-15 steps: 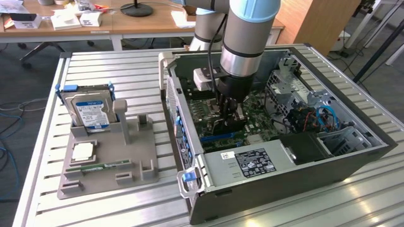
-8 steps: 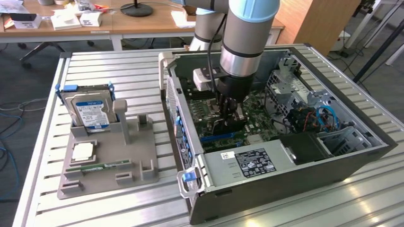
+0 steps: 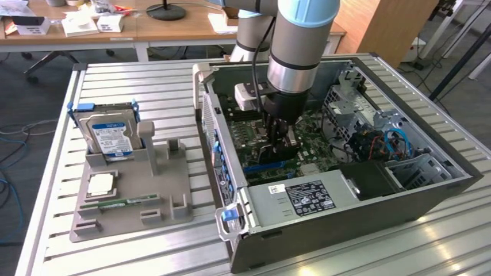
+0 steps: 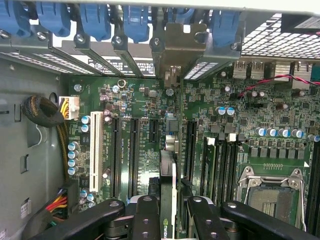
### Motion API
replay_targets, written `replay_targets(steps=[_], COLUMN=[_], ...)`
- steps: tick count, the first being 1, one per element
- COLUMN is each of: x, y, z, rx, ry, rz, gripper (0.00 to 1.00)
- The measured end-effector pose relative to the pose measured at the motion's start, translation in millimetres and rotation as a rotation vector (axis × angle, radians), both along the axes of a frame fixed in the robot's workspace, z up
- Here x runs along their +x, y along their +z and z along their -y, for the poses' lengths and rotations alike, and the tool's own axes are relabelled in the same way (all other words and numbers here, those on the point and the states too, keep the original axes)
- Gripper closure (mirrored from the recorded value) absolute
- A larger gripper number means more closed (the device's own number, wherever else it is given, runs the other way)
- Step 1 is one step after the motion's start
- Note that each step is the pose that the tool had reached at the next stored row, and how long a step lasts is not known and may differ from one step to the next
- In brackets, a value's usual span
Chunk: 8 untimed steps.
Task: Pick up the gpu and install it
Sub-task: 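Insert the gpu into the slot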
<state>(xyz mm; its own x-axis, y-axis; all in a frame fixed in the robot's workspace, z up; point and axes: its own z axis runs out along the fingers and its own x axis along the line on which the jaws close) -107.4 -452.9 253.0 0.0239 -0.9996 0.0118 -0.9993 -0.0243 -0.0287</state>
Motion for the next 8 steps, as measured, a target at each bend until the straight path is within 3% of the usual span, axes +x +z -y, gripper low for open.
replay_targets(steps=[8], x=[0.0], y=[-1.3], z=[0.0], rx=[0.0], ry=[0.0], rz=[0.0002], gripper=[0.74])
